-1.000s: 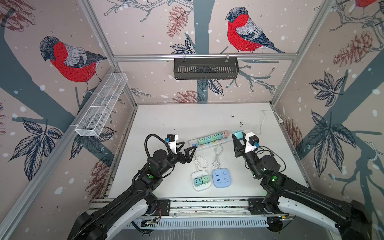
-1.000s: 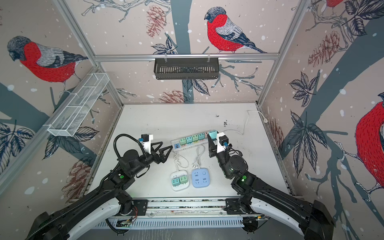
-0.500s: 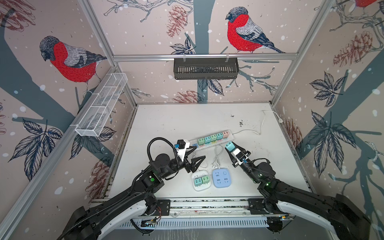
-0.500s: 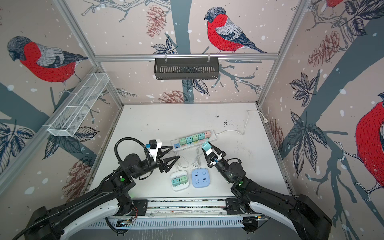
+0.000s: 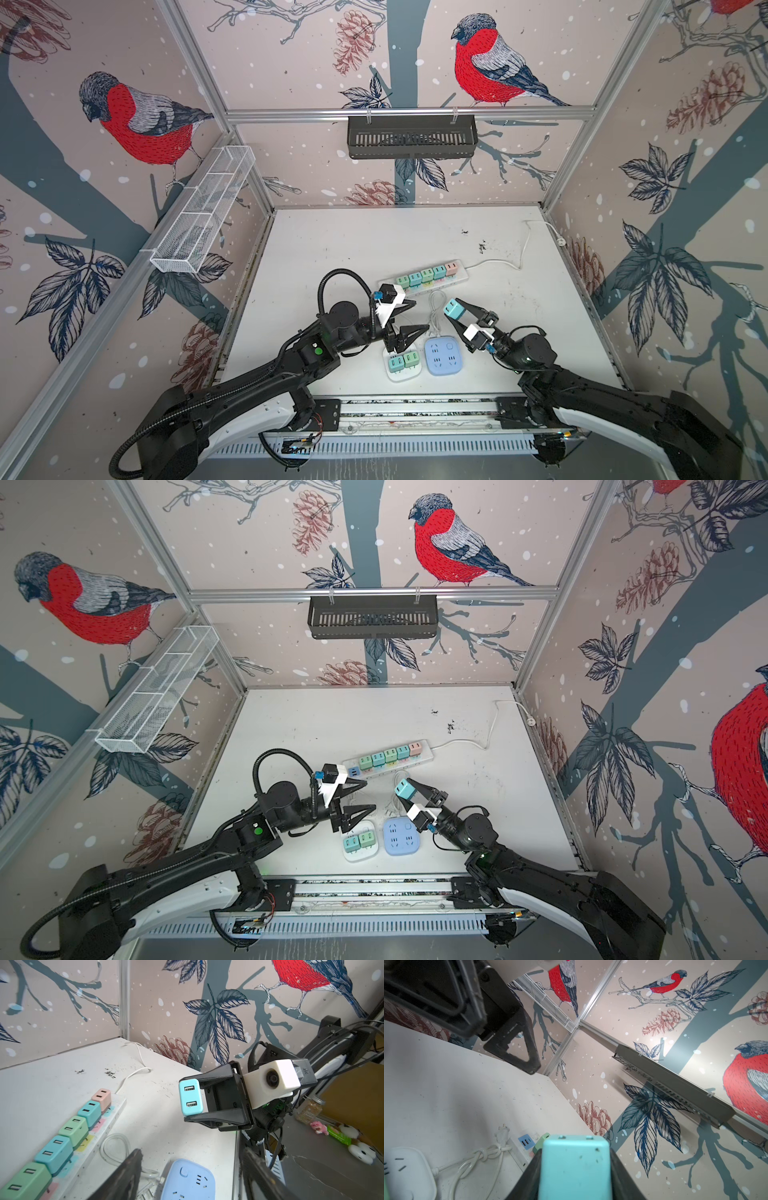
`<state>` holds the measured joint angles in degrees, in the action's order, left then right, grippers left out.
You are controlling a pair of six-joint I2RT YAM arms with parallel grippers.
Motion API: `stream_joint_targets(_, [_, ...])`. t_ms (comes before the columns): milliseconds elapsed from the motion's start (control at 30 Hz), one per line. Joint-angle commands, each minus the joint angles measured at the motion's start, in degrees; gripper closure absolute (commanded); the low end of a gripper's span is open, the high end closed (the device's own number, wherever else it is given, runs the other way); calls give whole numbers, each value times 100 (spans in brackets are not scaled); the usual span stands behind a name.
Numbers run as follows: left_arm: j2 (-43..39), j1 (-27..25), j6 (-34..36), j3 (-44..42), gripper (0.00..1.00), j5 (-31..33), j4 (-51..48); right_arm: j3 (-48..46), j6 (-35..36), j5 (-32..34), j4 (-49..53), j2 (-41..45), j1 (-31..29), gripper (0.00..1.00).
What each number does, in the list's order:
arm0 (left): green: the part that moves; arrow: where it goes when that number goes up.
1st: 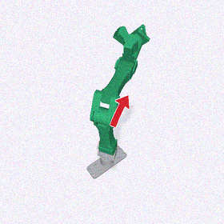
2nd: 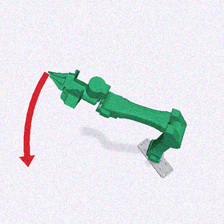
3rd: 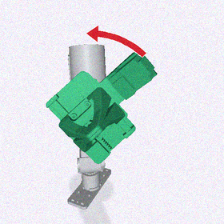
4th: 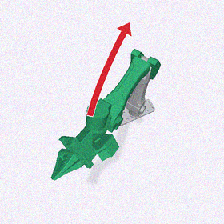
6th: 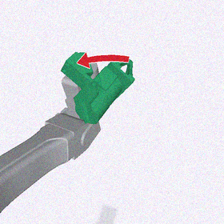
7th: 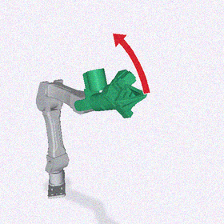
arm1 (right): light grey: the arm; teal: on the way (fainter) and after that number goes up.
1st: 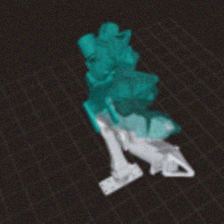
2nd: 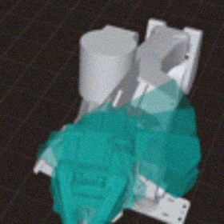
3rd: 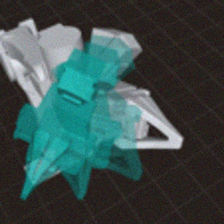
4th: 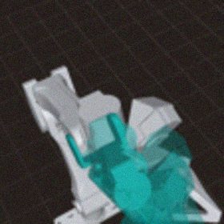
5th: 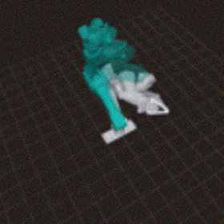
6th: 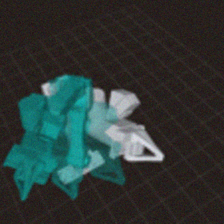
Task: Insert the plug
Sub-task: 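Close the left gripper on the teal adapter held by the right gripper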
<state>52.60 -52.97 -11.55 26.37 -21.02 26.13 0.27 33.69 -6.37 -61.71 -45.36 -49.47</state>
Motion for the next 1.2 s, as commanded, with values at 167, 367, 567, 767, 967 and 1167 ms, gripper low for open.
stream_joint_targets(167, [549,-134,206,407,25,-184,-212,-2,369,-221,-103,-30,-241,99])
stream_joint_targets(367, [895,-170,206,648,26,-164,-444,41,478,-145,-81,-128,-404,99])
stream_joint_targets(567, [1176,-183,197,828,26,-184,-621,137,546,-48,-86,-286,-553,99])
stream_joint_targets(767, [1495,-209,196,1017,29,-183,-809,245,645,28,-94,-502,-752,99])
stream_joint_targets(967, [1720,-249,248,1165,41,-217,-942,285,716,186,-123,-622,-819,99])
stream_joint_targets(1167, [1865,-265,267,1256,44,-302,-1028,312,733,208,-101,-647,-828,98])
